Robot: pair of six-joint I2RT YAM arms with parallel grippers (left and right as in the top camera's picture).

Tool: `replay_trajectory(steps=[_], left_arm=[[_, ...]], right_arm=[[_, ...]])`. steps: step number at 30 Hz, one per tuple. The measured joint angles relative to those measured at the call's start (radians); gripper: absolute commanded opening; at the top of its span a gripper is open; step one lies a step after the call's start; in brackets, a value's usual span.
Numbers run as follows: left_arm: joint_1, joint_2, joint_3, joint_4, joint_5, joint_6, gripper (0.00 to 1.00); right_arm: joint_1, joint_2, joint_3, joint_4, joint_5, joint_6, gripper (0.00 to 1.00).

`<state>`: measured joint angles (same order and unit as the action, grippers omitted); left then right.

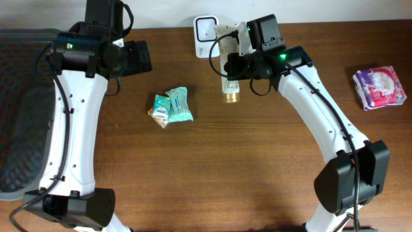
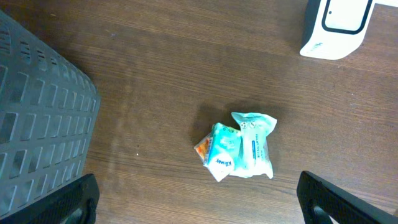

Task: Scan the item barcode
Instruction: 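Lift the tube up to the scanner face with the right gripper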

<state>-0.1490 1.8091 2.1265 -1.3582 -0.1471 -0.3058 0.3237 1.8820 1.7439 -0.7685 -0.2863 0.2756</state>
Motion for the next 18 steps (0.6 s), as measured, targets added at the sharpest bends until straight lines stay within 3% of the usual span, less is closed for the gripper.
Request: replay_trajectory(steps=[3, 6, 11, 18], left_arm=[[0.0, 0.0, 0.0, 0.0, 0.0, 0.0, 0.99], [0.0, 0.0, 0.0, 0.0, 0.0, 0.0, 0.99], [0.0, 0.0, 0.0, 0.0, 0.0, 0.0, 0.99], [0.0, 0.0, 0.0, 0.0, 0.0, 0.0, 0.99]], right_arm=[[0.0, 0.0, 0.0, -0.034, -0.026, 0.212, 0.04], [-0.001, 0.0, 0.0, -0.082, -0.183, 0.443, 0.04], [-0.014, 0.0, 0.0, -0.108, -0.373, 0.669, 0.04], [-0.017, -0.002, 0.001, -0.22, -0.231, 0.943, 0.04]])
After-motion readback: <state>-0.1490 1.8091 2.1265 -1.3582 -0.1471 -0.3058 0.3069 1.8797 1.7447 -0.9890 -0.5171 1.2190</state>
